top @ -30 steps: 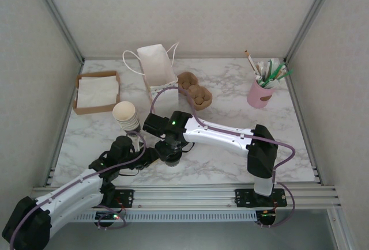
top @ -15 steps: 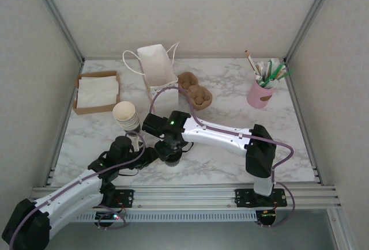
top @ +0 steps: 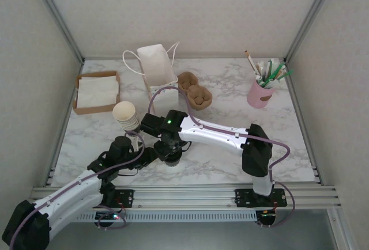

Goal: Pack the takeout coffee

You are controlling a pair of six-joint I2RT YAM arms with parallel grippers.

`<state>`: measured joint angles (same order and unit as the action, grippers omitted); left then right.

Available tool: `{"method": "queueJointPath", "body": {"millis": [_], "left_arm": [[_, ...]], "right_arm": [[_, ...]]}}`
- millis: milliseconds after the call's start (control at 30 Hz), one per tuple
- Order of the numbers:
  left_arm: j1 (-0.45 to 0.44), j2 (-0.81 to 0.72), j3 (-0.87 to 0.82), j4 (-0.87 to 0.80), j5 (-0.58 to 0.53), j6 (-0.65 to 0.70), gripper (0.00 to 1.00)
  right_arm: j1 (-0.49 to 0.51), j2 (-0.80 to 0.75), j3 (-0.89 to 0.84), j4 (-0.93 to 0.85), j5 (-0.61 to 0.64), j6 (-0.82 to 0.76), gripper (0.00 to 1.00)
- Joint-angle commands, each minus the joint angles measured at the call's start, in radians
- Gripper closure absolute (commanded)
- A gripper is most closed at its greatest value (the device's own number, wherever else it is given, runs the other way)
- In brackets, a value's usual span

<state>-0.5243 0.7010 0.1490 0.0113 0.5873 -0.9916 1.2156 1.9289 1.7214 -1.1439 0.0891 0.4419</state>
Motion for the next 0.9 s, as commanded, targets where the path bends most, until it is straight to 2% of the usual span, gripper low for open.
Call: {"method": "queueJointPath", "body": {"millis": [0,300,867], "left_arm": [[0.012,-0.019,0.027,-0.018,-0.009,0.021,0.77],[0.015,-0.032,0.053,-0.042,-0.013,0.028,0.73],[0.018,-0.035,0.078,-0.066,-0.026,0.033,0.72]], "right_arm": [[0.004,0.129,-0.065,-0.027,-0.007,0.019,0.33],[0.004,0.096,-0.028,-0.047,0.006,0.017,0.33],[-0.007,0.027,0.032,-0.03,-0.014,-0.006,0.18]]}}
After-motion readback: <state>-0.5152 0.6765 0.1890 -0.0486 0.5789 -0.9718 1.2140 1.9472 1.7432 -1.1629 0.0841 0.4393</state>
